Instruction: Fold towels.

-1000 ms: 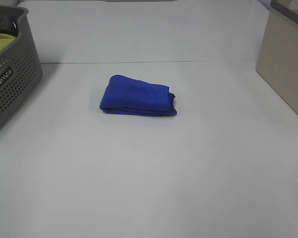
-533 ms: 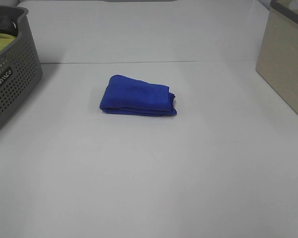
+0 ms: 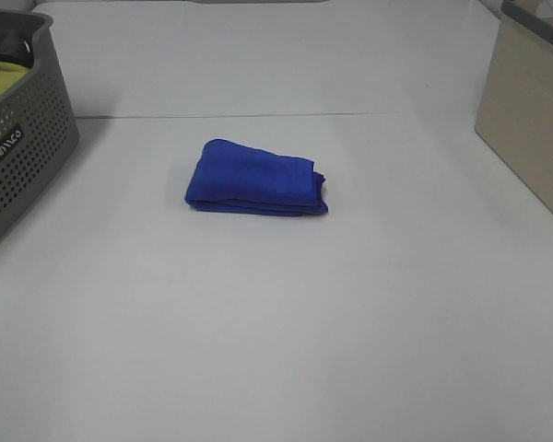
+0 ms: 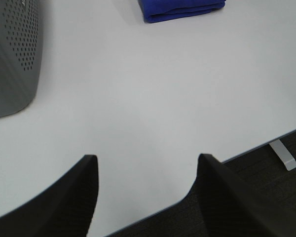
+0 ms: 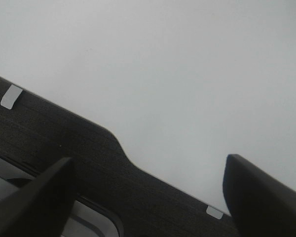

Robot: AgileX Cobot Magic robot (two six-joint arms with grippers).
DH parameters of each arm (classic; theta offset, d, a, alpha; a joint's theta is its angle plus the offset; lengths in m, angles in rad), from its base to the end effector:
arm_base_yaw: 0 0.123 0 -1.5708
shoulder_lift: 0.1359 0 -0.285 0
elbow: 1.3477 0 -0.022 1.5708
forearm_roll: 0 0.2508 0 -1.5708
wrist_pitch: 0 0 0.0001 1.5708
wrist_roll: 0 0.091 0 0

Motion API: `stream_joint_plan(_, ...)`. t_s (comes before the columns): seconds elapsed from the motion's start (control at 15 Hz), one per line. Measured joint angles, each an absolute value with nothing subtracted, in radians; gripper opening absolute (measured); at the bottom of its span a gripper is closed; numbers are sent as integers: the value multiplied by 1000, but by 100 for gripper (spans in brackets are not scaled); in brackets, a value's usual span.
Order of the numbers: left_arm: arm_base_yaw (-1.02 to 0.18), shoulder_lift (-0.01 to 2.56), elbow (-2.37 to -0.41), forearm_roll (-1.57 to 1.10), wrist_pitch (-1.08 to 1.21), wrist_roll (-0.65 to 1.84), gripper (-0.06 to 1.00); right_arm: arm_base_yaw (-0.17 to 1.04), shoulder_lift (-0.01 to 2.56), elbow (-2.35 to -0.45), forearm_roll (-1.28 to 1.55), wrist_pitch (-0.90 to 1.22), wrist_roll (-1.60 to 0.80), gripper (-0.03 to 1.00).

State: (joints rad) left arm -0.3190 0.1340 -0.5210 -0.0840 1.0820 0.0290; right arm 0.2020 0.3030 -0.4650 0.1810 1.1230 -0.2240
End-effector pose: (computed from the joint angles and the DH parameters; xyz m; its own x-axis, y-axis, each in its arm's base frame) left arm 0.0101 -0.0105 0.2813 -0.5450 0.1689 -0.8213 0.3648 0.9297 -0.0509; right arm 0.0339 0.0220 0.2587 -0.6958 -0.2880 -0.6579 -0.4055 0.9136 0.0290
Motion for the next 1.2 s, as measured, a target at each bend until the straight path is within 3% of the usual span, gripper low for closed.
stream_joint_plan(0.4, -263, 134, -521, -88, 1082, 30, 57, 201, 303, -465, 182, 1123, -224, 79)
stream_joint_plan(0.8, -49, 128, -521, -88, 1082, 30, 57, -1, 187, -465, 197, 1115, -223, 79)
stream_joint_plan(1.2, -39, -4, -521, -88, 1083, 30, 57, -1, -3, -463, 210, 1115, -223, 79)
